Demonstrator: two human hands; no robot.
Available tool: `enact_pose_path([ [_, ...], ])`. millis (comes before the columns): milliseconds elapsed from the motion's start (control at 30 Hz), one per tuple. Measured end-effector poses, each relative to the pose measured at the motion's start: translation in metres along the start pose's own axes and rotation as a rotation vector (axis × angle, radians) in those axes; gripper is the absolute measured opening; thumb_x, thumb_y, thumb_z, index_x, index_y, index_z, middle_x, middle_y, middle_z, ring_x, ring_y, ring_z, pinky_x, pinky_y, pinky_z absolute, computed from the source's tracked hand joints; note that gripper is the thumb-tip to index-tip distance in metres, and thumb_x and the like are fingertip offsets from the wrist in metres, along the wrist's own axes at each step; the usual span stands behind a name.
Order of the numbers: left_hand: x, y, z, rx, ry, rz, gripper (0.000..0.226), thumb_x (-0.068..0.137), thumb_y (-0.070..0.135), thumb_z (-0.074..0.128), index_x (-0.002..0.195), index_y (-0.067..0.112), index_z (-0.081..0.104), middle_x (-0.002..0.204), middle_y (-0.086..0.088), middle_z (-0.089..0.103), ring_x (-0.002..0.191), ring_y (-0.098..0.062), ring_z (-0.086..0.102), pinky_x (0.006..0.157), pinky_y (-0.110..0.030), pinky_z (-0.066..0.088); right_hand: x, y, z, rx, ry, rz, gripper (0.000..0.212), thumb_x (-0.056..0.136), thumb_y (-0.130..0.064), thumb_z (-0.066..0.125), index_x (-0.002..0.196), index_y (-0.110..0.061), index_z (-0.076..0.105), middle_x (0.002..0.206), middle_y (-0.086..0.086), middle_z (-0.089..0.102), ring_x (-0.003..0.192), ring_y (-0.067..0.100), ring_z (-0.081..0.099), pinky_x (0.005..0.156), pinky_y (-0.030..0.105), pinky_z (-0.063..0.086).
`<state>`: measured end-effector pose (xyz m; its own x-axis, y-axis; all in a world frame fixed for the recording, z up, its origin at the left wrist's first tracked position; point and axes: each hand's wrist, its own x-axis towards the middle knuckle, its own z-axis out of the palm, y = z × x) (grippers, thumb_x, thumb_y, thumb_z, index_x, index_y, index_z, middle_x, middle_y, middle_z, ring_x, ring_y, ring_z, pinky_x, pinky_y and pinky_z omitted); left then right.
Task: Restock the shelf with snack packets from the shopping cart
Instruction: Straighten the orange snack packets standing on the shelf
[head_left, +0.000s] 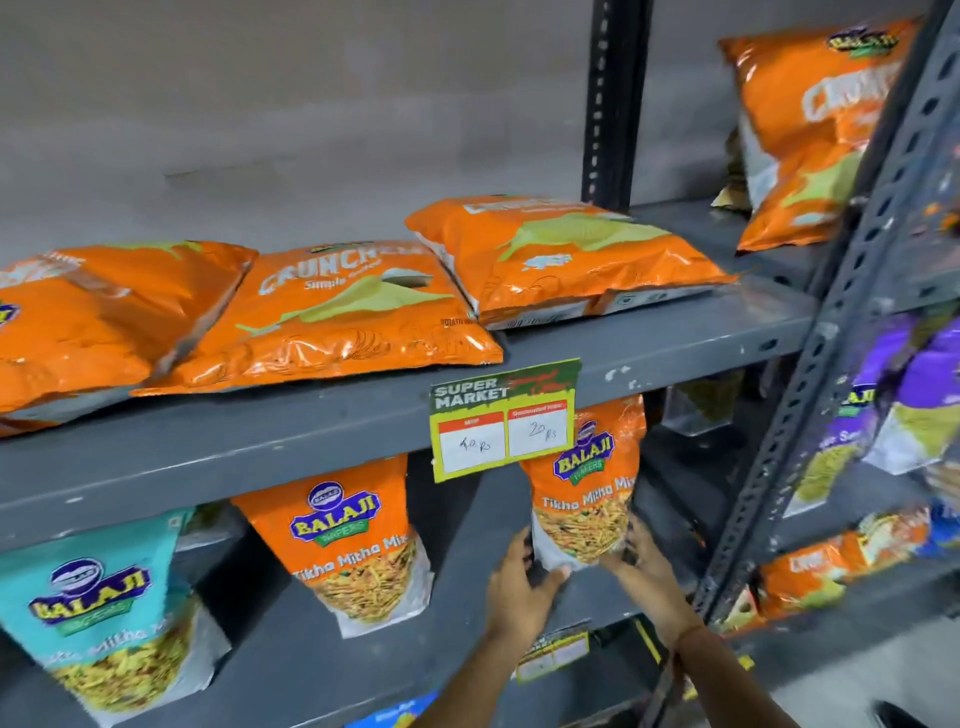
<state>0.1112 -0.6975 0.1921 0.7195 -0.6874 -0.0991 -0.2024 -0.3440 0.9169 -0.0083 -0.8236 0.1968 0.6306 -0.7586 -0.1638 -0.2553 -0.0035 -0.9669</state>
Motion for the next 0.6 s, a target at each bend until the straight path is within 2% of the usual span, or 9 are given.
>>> enact_pose_path([
  [100, 0.004, 0.001, 0.001, -0.027, 0.024, -0.008, 0.057, 0.079, 0.03, 0.074, 0.13, 0.018, 0.052, 0.119, -0.003, 0.069, 0.107, -0.016, 0.065, 0.088, -0.022, 0.05, 0.005, -0.002, 0.0, -0.016, -0.019, 0.011, 0.065, 0.082, -0.02, 0.071, 0.135, -0.035, 0.037, 0.125, -0.006, 0.057, 0.112, 0.014, 0.054, 0.095, 0.033, 0.041],
  [200, 0.006, -0.004, -0.002, -0.03, 0.07, -0.009, 0.056, 0.074, 0.043, 0.072, 0.125, 0.026, 0.055, 0.118, 0.002, 0.071, 0.108, -0.015, 0.067, 0.094, -0.035, 0.055, 0.009, -0.002, 0.004, -0.039, -0.03, 0.018, 0.056, 0.079, -0.016, 0.072, 0.12, -0.042, 0.043, 0.118, -0.006, 0.063, 0.107, 0.008, 0.058, 0.09, 0.027, 0.041],
  [267, 0.007, -0.008, -0.005, -0.026, 0.063, -0.027, 0.058, 0.072, 0.047, 0.071, 0.125, 0.03, 0.054, 0.12, 0.003, 0.071, 0.11, -0.014, 0.066, 0.097, -0.039, 0.054, 0.011, 0.002, 0.007, -0.058, -0.014, 0.001, 0.057, 0.079, -0.015, 0.072, 0.116, -0.046, 0.042, 0.115, -0.011, 0.063, 0.108, 0.007, 0.057, 0.09, 0.024, 0.041],
  [333, 0.005, -0.006, -0.01, -0.029, 0.027, -0.03, 0.059, 0.075, 0.042, 0.073, 0.129, 0.029, 0.052, 0.124, 0.003, 0.068, 0.113, -0.014, 0.064, 0.1, -0.039, 0.052, 0.013, 0.008, 0.01, -0.054, 0.016, -0.002, 0.063, 0.079, -0.017, 0.073, 0.125, -0.046, 0.041, 0.121, -0.012, 0.061, 0.115, 0.01, 0.056, 0.097, 0.032, 0.043],
  [400, -0.001, -0.005, -0.016, -0.044, 0.018, -0.042, 0.066, 0.077, 0.038, 0.074, 0.135, 0.023, 0.048, 0.13, 0.002, 0.063, 0.119, -0.016, 0.06, 0.104, -0.036, 0.049, 0.014, 0.019, 0.015, -0.028, 0.067, -0.027, 0.079, 0.076, -0.02, 0.075, 0.138, -0.042, 0.032, 0.135, -0.006, 0.055, 0.124, 0.016, 0.052, 0.106, 0.044, 0.042],
  [467, -0.01, -0.007, -0.025, -0.037, 0.029, -0.055, 0.071, 0.079, 0.036, 0.073, 0.141, 0.019, 0.043, 0.133, 0.001, 0.059, 0.123, -0.019, 0.057, 0.105, -0.034, 0.046, 0.009, 0.019, 0.028, 0.024, 0.212, -0.007, 0.088, 0.074, -0.02, 0.077, 0.144, -0.036, 0.026, 0.145, 0.003, 0.046, 0.13, 0.024, 0.048, 0.108, 0.051, 0.039],
  [533, -0.024, -0.011, -0.04, -0.025, 0.039, -0.034, 0.068, 0.08, 0.032, 0.073, 0.14, 0.02, 0.044, 0.135, 0.002, 0.058, 0.124, -0.017, 0.056, 0.105, -0.031, 0.046, -0.007, 0.011, 0.047, 0.094, 0.427, 0.028, 0.078, 0.079, -0.011, 0.072, 0.144, -0.016, 0.03, 0.145, 0.015, 0.042, 0.128, 0.034, 0.047, 0.105, 0.048, 0.041],
  [600, -0.045, -0.017, -0.062, -0.044, 0.053, -0.026, 0.061, 0.08, 0.03, 0.073, 0.136, 0.021, 0.049, 0.133, 0.002, 0.06, 0.12, -0.014, 0.057, 0.103, -0.03, 0.047, -0.031, 0.0, 0.07, 0.099, 0.625, -0.039, 0.061, 0.08, -0.007, 0.069, 0.133, -0.007, 0.041, 0.132, 0.022, 0.049, 0.119, 0.04, 0.051, 0.097, 0.048, 0.043],
])
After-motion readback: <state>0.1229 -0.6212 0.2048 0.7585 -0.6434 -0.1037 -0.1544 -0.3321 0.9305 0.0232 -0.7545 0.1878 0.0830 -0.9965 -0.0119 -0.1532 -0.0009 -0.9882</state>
